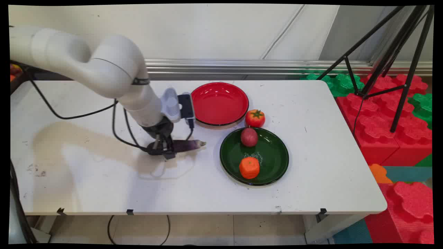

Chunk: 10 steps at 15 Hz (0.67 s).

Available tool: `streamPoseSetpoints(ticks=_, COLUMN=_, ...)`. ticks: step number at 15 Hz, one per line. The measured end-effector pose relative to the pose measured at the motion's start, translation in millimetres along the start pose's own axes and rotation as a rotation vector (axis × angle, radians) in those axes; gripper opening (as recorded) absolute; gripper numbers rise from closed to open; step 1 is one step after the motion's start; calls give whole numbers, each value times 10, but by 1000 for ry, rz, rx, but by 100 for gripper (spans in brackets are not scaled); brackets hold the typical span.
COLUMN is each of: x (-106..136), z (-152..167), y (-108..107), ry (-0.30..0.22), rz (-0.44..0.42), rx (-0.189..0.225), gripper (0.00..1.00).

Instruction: Pick up the mandarin from the green plate

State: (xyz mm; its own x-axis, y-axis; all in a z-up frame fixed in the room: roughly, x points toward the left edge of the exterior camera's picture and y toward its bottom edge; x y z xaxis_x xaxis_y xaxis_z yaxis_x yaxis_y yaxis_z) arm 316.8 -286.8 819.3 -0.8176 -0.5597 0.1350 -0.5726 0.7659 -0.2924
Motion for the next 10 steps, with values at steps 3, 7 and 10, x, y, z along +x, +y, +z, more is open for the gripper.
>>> streamPoseSetpoints(ticks=3, x=-143, z=-71, y=-77, ry=43, rz=19, rx=2, gripper=100)
streamPoseSetpoints(ticks=7, x=-101, z=-108, y=-158, ry=93, rz=38, rx=-26, gripper=100)
streamPoseSetpoints(ticks=10, x=45, z=-228, y=-214, ry=128, rz=48, rx=-45, gripper=100)
